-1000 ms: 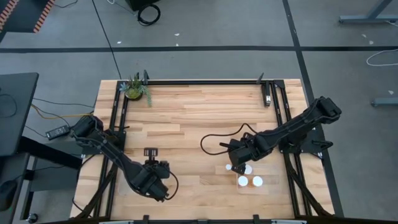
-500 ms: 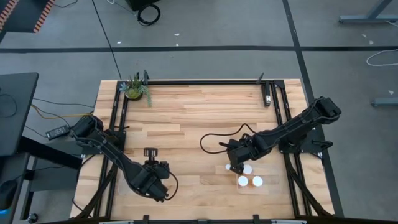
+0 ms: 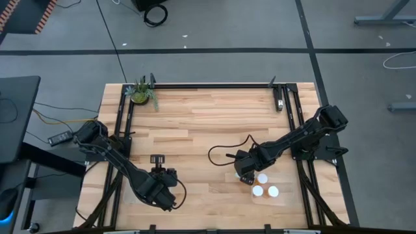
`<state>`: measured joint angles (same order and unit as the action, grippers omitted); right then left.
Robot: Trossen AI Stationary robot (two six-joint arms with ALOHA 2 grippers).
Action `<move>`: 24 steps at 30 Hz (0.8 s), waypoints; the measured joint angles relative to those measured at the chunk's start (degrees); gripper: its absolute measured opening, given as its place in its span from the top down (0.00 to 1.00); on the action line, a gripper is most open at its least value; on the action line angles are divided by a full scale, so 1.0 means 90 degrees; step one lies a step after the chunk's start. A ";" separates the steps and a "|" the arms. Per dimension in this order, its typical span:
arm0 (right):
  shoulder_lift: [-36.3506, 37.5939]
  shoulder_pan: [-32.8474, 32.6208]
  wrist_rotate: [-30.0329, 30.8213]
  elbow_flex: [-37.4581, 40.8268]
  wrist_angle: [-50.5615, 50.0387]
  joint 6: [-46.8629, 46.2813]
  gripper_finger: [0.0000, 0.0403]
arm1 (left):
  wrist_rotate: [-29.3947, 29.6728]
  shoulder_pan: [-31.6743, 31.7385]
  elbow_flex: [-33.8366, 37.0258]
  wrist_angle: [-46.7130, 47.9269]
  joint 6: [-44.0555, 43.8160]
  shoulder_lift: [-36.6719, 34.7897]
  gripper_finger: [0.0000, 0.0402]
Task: Pick and place medicine bottles into bin by pill shape (circle, oval)
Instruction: Put the large orange pill bottle into the right transparent bin
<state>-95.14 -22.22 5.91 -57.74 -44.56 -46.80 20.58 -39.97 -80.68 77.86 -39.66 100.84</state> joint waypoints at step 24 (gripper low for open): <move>0.0025 0.0019 0.0136 -0.1152 -0.0914 0.0582 0.43 | -0.0001 -0.0002 0.0000 -0.0002 -0.0048 0.0000 0.93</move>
<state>-94.91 -22.05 7.14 -68.10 -52.79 -41.56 20.57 -39.99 -80.68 77.84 -40.09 100.84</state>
